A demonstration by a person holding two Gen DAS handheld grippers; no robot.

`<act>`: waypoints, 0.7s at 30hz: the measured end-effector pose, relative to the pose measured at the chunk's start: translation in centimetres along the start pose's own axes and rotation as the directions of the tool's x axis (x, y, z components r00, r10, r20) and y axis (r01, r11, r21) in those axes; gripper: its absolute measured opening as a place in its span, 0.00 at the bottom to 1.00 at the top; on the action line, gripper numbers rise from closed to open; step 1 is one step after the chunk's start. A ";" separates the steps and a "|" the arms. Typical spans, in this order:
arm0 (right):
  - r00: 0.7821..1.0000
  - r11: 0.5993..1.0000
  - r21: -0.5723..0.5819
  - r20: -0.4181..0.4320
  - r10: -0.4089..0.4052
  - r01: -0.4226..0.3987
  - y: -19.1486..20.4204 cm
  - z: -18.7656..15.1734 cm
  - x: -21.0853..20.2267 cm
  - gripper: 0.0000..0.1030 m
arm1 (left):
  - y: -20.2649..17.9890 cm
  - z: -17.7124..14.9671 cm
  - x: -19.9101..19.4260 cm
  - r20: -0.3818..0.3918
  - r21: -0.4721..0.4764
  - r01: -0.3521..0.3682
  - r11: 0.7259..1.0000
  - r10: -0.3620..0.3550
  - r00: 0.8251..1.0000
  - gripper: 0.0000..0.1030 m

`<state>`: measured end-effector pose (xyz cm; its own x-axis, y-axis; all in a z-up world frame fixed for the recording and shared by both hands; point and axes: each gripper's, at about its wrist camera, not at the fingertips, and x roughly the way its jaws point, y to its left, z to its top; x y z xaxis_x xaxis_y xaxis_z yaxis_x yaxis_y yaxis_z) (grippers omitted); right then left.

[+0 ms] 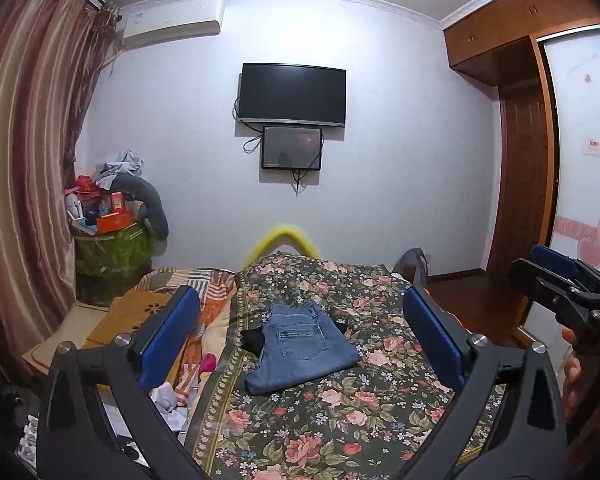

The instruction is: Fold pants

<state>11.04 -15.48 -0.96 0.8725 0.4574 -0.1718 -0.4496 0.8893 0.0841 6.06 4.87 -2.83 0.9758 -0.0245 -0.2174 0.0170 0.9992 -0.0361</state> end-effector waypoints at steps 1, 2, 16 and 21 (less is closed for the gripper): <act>1.000 1.000 0.002 0.002 -0.002 0.002 0.0 0.0 0.0 1.00 | -0.1 0.0 0.1 -0.001 0.001 0.002 1.000 -0.002 1.000 1.00; 1.000 1.000 0.004 0.001 -0.002 0.002 -0.1 0.0 -0.1 1.00 | -0.1 0.0 0.1 -0.002 0.002 0.003 1.000 -0.003 1.000 1.00; 1.000 1.000 0.028 -0.007 -0.009 0.009 -0.4 0.0 -0.1 1.00 | -0.4 -0.1 0.6 -0.018 0.007 0.019 1.000 -0.019 1.000 1.00; 1.000 1.000 0.028 -0.008 -0.007 0.007 -0.3 0.0 -0.1 1.00 | -0.2 -0.2 0.6 -0.019 0.001 0.025 1.000 -0.025 1.000 1.00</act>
<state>11.08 -15.76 -0.98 0.8740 0.4511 -0.1805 -0.4378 0.8923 0.1101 6.56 4.61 -3.19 0.9707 -0.0497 -0.2349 0.0414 0.9983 -0.0404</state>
